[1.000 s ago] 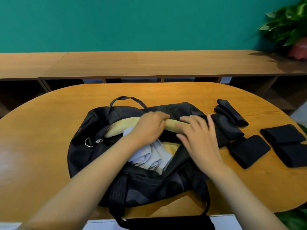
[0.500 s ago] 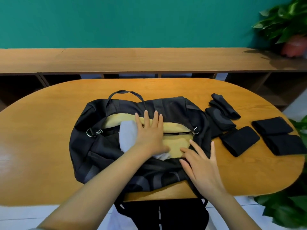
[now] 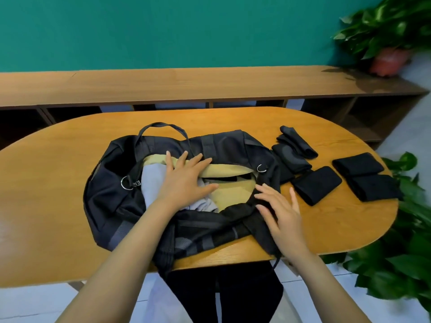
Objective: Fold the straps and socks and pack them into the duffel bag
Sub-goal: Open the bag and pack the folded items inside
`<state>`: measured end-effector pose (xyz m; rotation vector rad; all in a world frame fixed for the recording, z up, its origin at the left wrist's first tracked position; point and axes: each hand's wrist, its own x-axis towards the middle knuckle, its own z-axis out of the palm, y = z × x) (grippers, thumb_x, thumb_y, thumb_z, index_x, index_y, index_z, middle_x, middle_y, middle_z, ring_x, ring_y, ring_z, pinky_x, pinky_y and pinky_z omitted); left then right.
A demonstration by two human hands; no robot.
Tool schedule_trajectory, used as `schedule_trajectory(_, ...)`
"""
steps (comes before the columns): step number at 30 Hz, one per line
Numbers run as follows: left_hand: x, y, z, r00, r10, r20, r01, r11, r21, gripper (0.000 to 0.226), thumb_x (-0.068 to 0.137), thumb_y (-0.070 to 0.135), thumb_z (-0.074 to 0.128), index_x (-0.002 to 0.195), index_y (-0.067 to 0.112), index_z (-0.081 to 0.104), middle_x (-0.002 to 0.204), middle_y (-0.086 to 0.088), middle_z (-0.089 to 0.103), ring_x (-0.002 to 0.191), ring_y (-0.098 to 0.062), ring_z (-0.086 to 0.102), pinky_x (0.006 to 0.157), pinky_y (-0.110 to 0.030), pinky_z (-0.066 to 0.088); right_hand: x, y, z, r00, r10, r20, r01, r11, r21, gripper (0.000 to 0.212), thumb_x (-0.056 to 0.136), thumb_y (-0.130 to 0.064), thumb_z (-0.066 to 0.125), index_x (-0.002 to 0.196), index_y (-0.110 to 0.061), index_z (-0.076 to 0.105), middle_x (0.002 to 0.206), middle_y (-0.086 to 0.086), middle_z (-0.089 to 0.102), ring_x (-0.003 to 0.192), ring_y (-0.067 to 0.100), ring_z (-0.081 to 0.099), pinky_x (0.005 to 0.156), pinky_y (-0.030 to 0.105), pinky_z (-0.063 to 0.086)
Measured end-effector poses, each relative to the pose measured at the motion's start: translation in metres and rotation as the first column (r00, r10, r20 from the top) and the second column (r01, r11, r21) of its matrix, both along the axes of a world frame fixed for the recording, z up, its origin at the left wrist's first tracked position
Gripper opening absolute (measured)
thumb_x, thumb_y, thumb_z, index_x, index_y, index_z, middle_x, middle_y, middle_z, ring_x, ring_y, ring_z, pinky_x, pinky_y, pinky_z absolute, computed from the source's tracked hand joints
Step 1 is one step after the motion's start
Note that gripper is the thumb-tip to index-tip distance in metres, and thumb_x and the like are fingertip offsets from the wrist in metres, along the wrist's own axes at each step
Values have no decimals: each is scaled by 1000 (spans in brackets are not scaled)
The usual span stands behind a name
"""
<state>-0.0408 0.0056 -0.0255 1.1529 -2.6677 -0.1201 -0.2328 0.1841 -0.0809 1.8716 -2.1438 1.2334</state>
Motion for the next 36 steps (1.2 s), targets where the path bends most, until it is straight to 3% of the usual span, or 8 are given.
schedule_trajectory(5, -5, 1, -2, 999, 30, 11, -30, 999, -11, 63, 93, 64, 38, 149, 36, 32, 157, 6, 29, 149, -26, 9, 112, -56, -20, -42, 2, 8, 847, -499, -183, 525, 839, 143, 44, 104, -41, 36, 138, -17, 50, 153, 8, 37, 143, 33, 26, 112, 60, 20)
schedule_trajectory(8, -4, 1, -1, 999, 32, -16, -32, 999, -3, 59, 94, 60, 42, 148, 36, 35, 156, 6, 31, 149, -26, 10, 113, -56, -19, -61, 3, 10, 824, -530, -200, 558, 697, 450, 61, 99, -53, 22, 140, -17, 47, 152, 6, 39, 143, 32, 25, 113, 62, 17)
schedule_trajectory(11, -5, 1, -2, 999, 41, -15, -41, 999, -6, 58, 95, 58, 42, 148, 36, 35, 156, 7, 31, 149, -26, 10, 112, -56, -20, -65, 12, 18, 778, -592, -212, 628, 713, 313, 46, 100, -46, 33, 107, -12, 64, 117, 9, 59, 113, 33, 51, 105, 59, 30)
schedule_trajectory(14, -6, 2, -3, 999, 49, 7, -49, 999, -19, 58, 95, 59, 41, 148, 36, 34, 157, 7, 30, 149, -26, 10, 113, -57, -18, -66, 16, 19, 750, -631, -199, 659, 686, 307, 32, 97, -41, 51, 114, -14, 58, 128, 17, 49, 114, 41, 42, 96, 55, 39)
schedule_trajectory(18, -2, 6, -2, 994, 56, 94, -50, 996, -71, 73, 86, 74, 24, 149, 38, 29, 158, 7, 28, 149, -27, 10, 111, -61, -18, -60, 14, 15, 817, -528, -231, 565, 655, 502, 54, 98, -44, 48, 148, -30, 33, 157, 14, 23, 128, 44, 33, 101, 52, 39)
schedule_trajectory(25, 2, 24, -1, 976, 183, 121, -162, 973, -164, 76, 86, 71, 43, 151, 36, 27, 159, 7, 26, 148, -27, 14, 101, -61, -28, -44, 25, 25, 890, -457, 17, 438, 862, 254, 57, 93, 4, 52, 145, -21, 43, 139, 10, 42, 119, 28, 41, 93, 40, 43)
schedule_trajectory(32, 3, 22, 2, 985, 144, 97, -140, 989, -54, 82, 82, 70, 52, 152, 37, 23, 160, 9, 20, 149, -24, 10, 107, -60, -22, 33, -8, 99, 794, -7, 608, 69, 995, -78, 53, 94, -6, 58, 137, -36, 47, 136, -23, 48, 125, -14, 40, 101, 7, 35)
schedule_trajectory(36, 10, 19, 2, 984, 150, -95, -144, 988, 63, 72, 93, 42, 54, 154, 28, 18, 154, 3, 35, 147, -18, 18, 110, -51, -23, 79, -50, 91, 841, 78, 536, -100, 995, 12, 51, 95, -11, 58, 140, -32, 46, 139, -11, 46, 127, -2, 40, 102, 8, 33)
